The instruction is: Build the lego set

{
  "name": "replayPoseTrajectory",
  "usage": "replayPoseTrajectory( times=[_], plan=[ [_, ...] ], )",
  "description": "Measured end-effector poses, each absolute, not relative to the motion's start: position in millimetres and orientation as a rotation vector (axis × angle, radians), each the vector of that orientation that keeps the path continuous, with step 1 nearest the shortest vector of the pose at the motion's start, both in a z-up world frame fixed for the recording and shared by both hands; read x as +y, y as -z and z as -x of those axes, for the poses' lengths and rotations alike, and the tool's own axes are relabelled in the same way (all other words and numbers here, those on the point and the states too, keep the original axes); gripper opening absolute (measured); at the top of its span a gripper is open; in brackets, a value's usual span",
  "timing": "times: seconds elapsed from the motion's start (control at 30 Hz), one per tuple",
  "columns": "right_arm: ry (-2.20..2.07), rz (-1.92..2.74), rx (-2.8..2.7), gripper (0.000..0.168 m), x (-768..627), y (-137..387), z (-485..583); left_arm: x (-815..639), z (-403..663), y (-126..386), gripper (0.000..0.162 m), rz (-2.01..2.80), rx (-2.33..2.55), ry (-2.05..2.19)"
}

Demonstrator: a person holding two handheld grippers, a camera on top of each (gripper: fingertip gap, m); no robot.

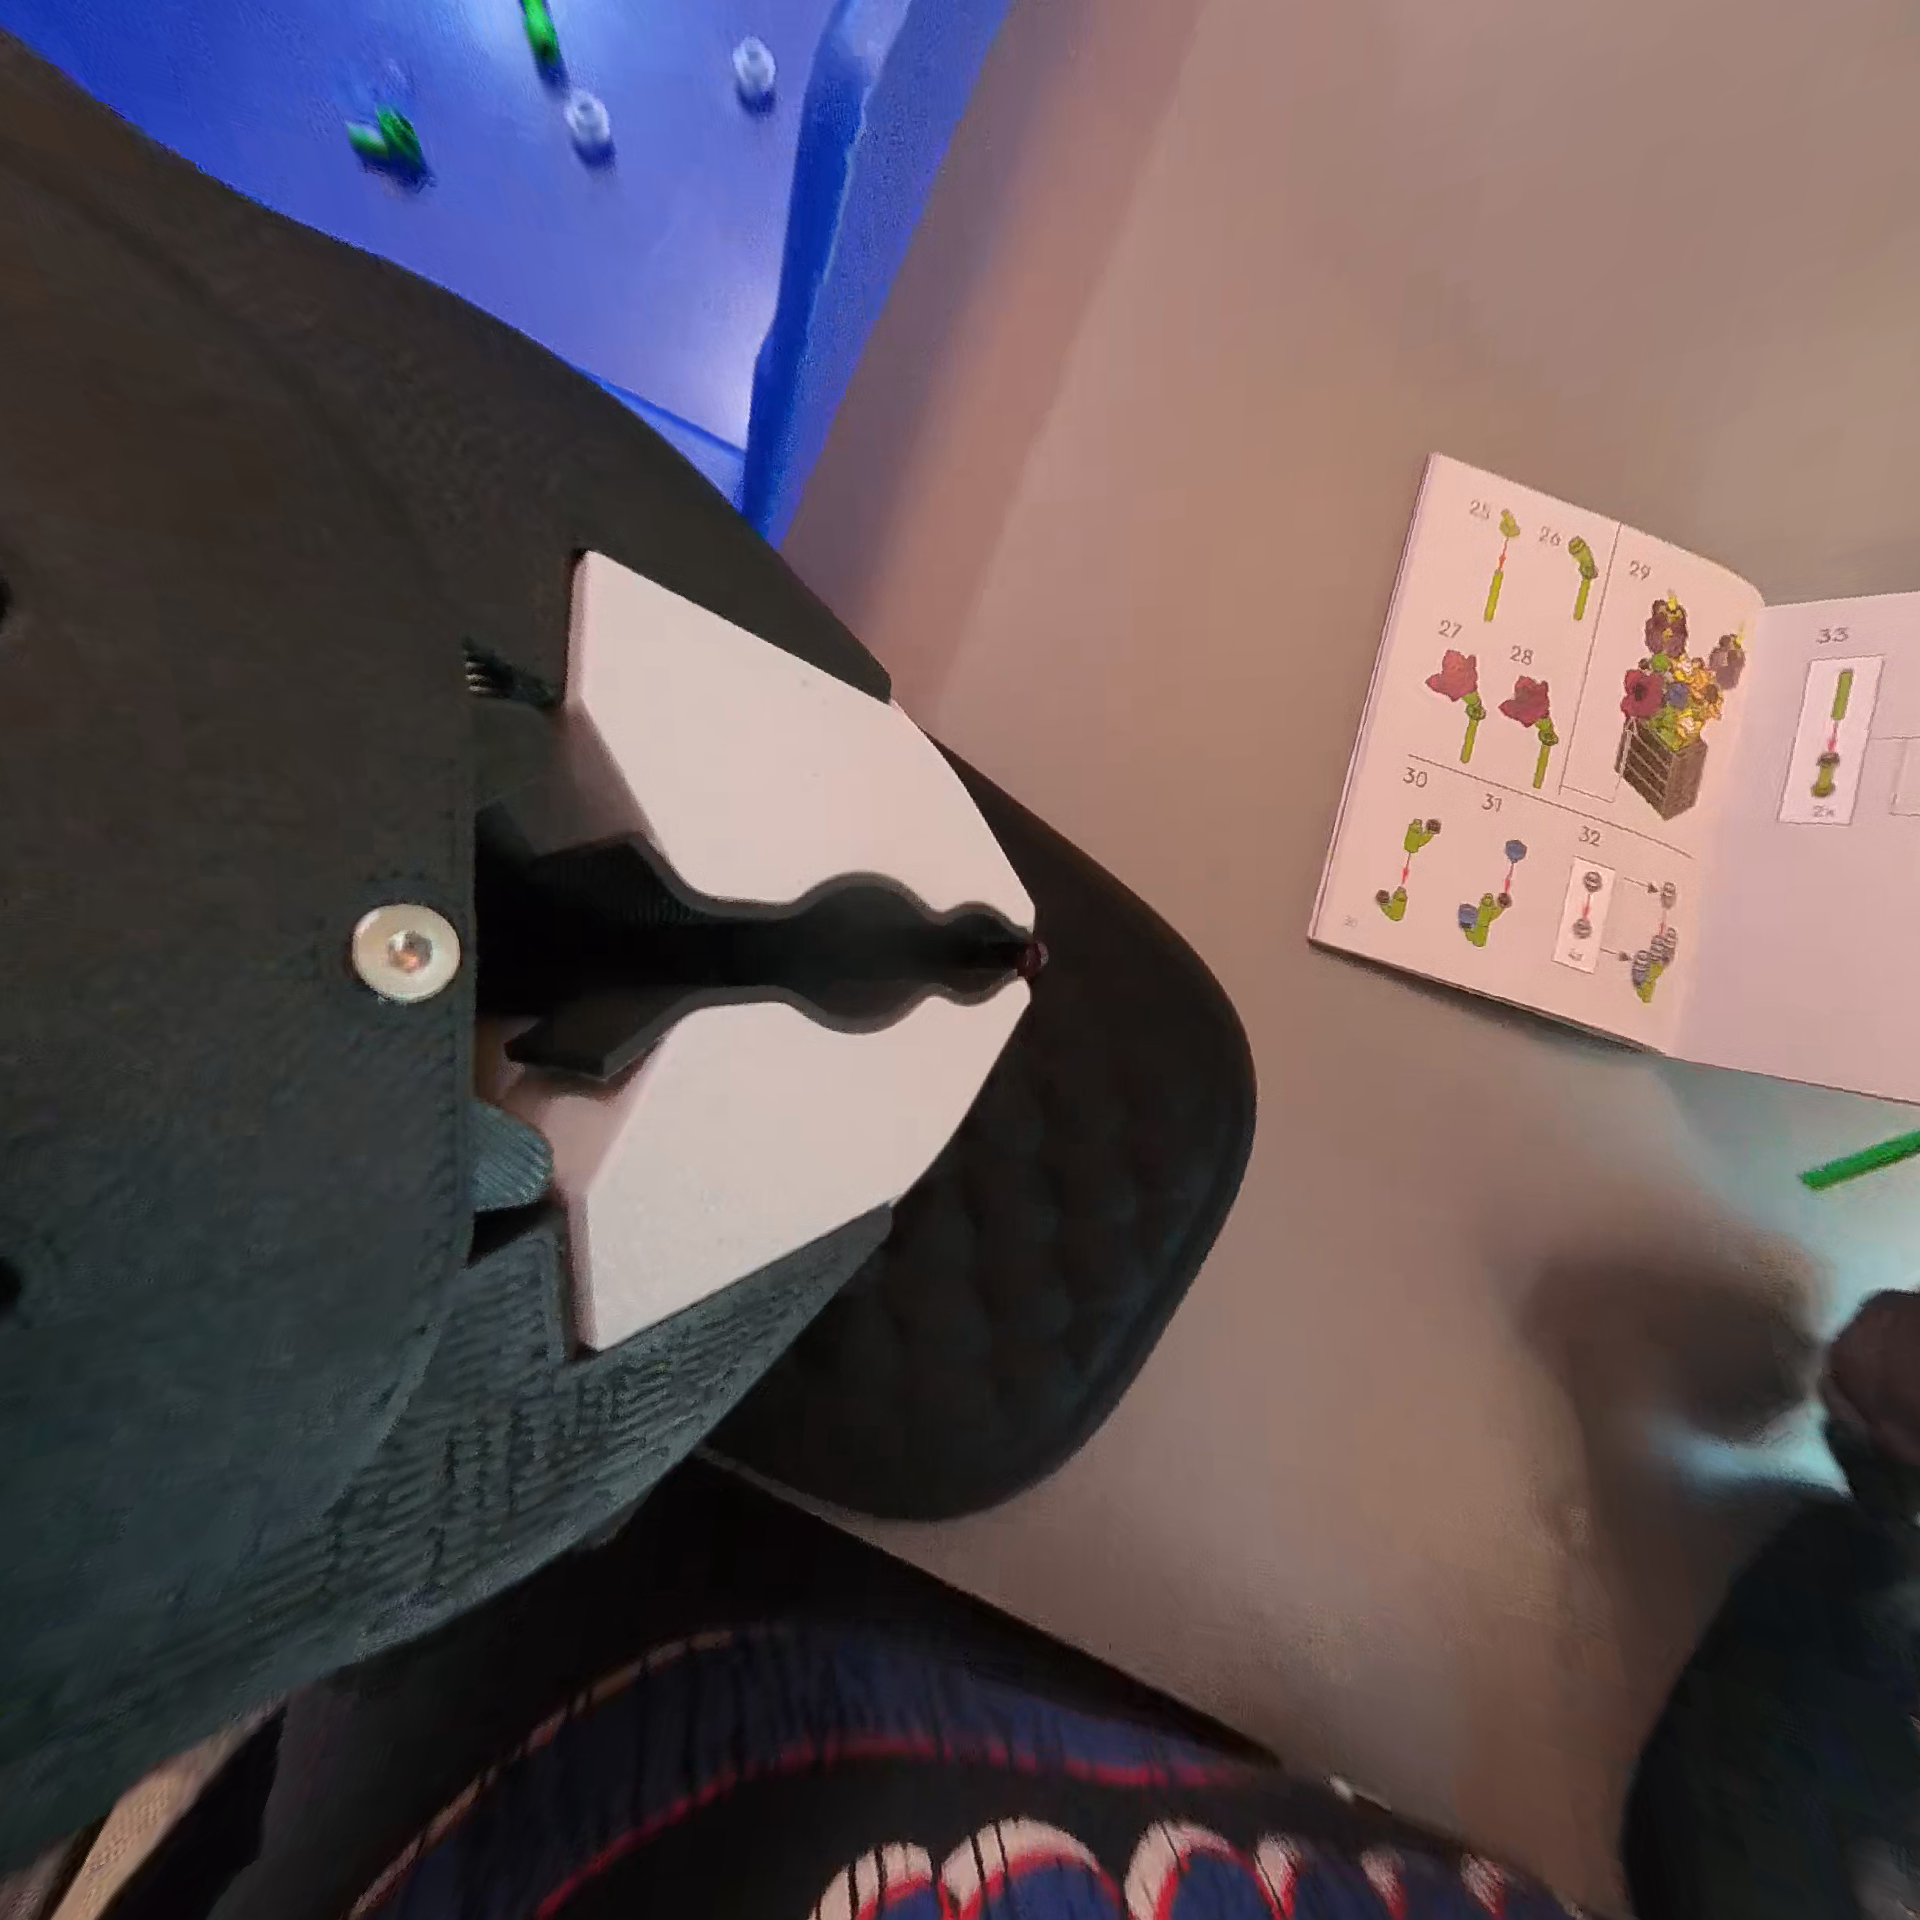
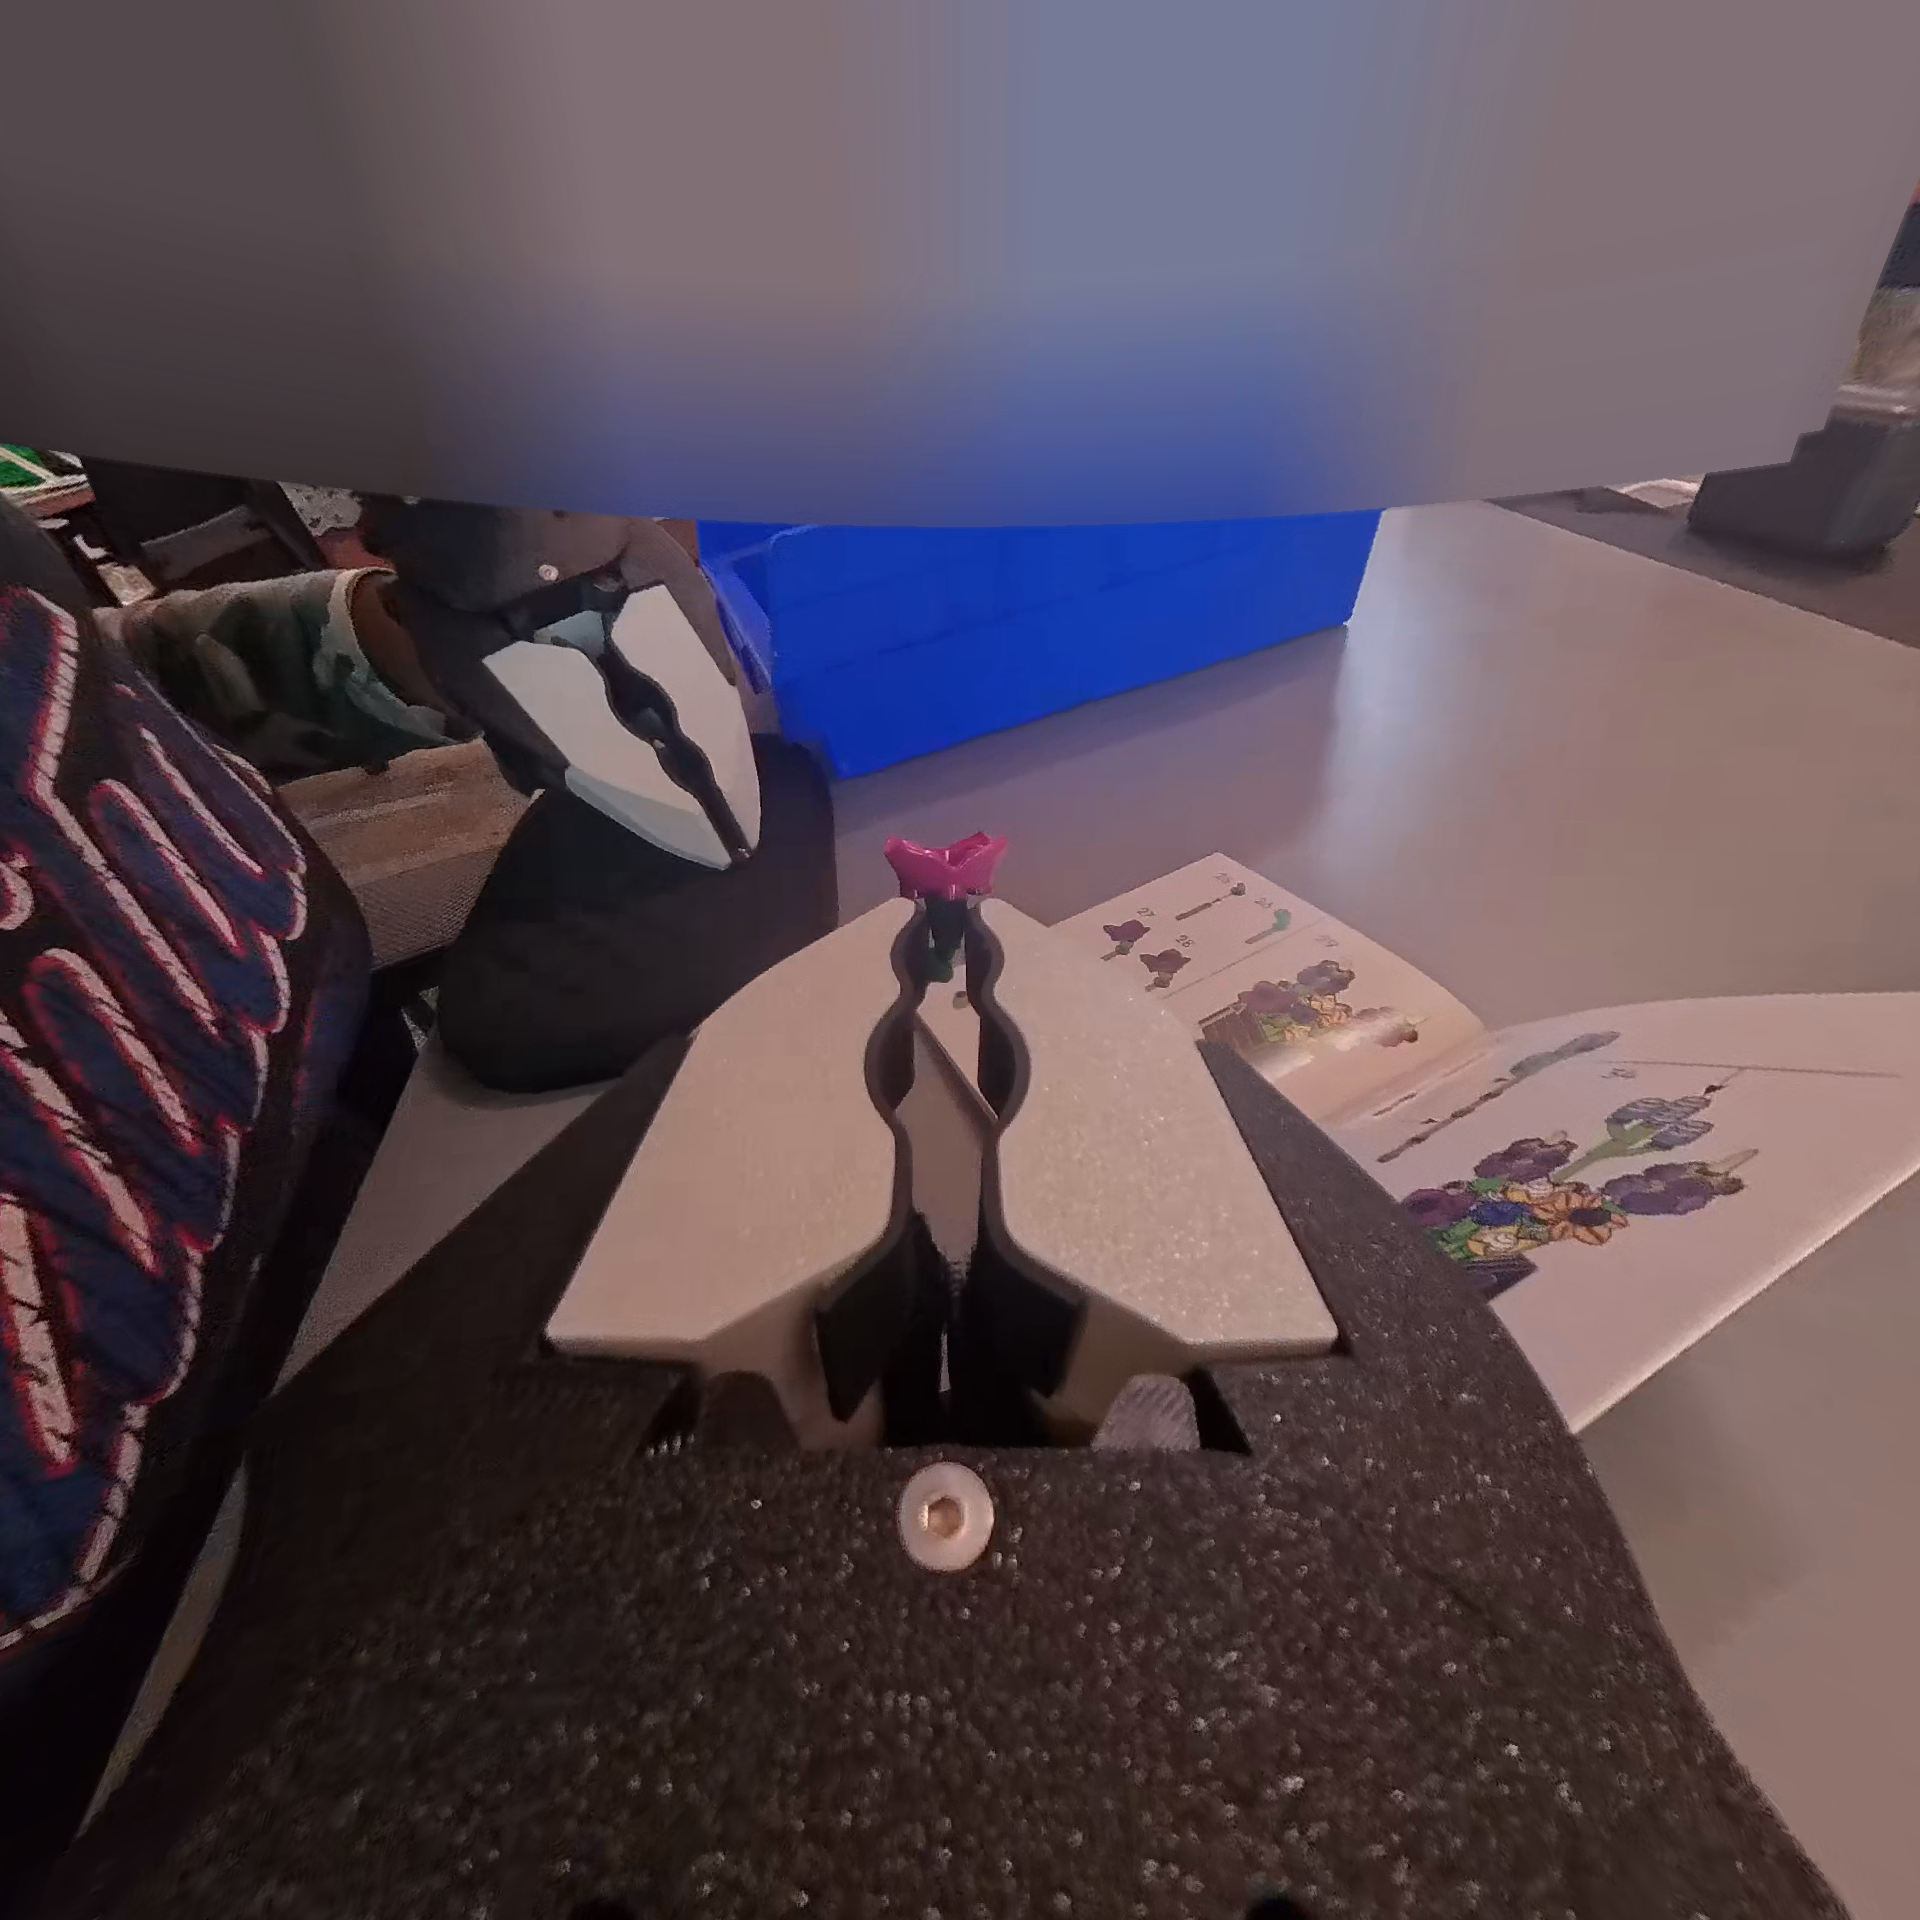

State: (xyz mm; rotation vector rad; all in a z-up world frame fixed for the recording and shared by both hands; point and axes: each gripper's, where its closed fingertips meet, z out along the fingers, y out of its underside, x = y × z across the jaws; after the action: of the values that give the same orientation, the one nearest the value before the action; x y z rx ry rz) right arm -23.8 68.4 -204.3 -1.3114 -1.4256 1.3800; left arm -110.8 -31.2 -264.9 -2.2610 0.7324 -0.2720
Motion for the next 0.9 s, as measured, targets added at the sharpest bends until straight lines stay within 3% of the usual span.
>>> replayPoseTrajectory(
  times=[0.3, 0.63, 0.9],
  plan=[
    [-1.322, 1.202, -1.425, 0.007, 56, 185, 18, -50, 112, 265, 0.006, 2.273, 0.887, -0.115],
    [-1.268, 1.131, -1.415, 0.007, 51, 172, 13, -70, 122, 264, 0.018, 2.397, 0.772, -0.029],
    [-1.259, 1.136, -1.425, 0.007, 51, 174, 14, -62, 95, 250, 0.011, 2.309, 0.813, 0.137]
  ],
)
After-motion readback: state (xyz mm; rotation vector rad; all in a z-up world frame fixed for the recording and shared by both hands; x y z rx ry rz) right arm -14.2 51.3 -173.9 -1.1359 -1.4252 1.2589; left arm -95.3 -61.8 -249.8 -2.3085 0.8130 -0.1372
